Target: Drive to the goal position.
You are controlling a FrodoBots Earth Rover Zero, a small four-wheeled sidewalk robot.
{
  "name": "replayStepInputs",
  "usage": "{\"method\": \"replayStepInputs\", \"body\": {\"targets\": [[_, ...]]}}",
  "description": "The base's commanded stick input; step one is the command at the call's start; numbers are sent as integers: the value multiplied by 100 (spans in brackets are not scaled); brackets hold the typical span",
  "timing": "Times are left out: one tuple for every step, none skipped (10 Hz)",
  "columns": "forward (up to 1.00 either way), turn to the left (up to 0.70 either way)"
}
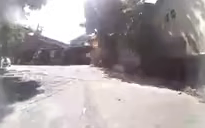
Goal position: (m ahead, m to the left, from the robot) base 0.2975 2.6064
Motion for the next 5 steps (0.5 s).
{"method": "replayStepInputs", "body": {"targets": [[100,0],[100,0],[100,0],[100,0],[100,0]]}}
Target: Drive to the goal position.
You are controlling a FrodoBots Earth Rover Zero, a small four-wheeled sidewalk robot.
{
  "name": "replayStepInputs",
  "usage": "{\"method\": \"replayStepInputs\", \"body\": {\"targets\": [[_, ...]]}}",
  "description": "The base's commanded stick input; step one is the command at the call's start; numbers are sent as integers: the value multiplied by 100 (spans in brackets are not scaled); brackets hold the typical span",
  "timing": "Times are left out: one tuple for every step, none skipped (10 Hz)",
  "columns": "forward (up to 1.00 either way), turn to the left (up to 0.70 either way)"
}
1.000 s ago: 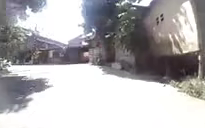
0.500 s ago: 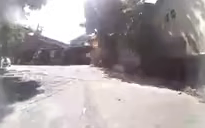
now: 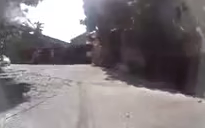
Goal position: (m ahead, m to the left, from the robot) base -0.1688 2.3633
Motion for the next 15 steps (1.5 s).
{"method": "replayStepInputs", "body": {"targets": [[100,0],[100,0],[100,0],[100,0],[100,0],[100,0],[100,0],[100,0],[100,0],[100,0],[100,0],[100,0],[100,0],[100,0],[100,0]]}}
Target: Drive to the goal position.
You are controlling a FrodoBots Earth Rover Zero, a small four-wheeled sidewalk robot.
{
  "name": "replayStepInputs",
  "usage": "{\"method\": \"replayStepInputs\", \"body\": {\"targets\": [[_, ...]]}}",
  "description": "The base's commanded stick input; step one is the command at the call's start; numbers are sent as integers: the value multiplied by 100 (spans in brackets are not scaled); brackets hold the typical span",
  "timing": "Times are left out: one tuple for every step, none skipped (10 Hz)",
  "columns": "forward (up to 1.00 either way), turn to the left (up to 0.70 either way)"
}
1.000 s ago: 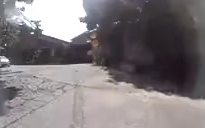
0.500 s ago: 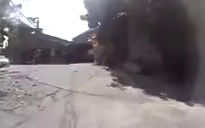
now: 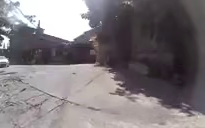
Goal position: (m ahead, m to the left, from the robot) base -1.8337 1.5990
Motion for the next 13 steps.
{"method": "replayStepInputs", "body": {"targets": [[100,0],[100,0],[100,0],[100,0],[100,0],[100,0],[100,0],[100,0],[100,0],[100,0],[100,0],[100,0],[100,0]]}}
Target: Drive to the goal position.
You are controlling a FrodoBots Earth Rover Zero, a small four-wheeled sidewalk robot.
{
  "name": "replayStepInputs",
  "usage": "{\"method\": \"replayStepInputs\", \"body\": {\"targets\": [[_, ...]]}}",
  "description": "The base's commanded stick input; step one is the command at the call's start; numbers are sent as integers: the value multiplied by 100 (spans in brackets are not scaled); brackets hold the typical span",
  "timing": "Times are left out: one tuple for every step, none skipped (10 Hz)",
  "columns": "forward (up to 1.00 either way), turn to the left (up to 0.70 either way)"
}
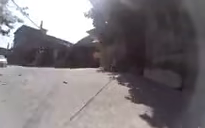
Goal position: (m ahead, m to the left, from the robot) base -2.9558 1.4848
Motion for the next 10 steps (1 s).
{"method": "replayStepInputs", "body": {"targets": [[100,0],[100,0],[100,0],[100,0],[100,0],[100,0],[100,0],[100,0],[100,0],[100,0]]}}
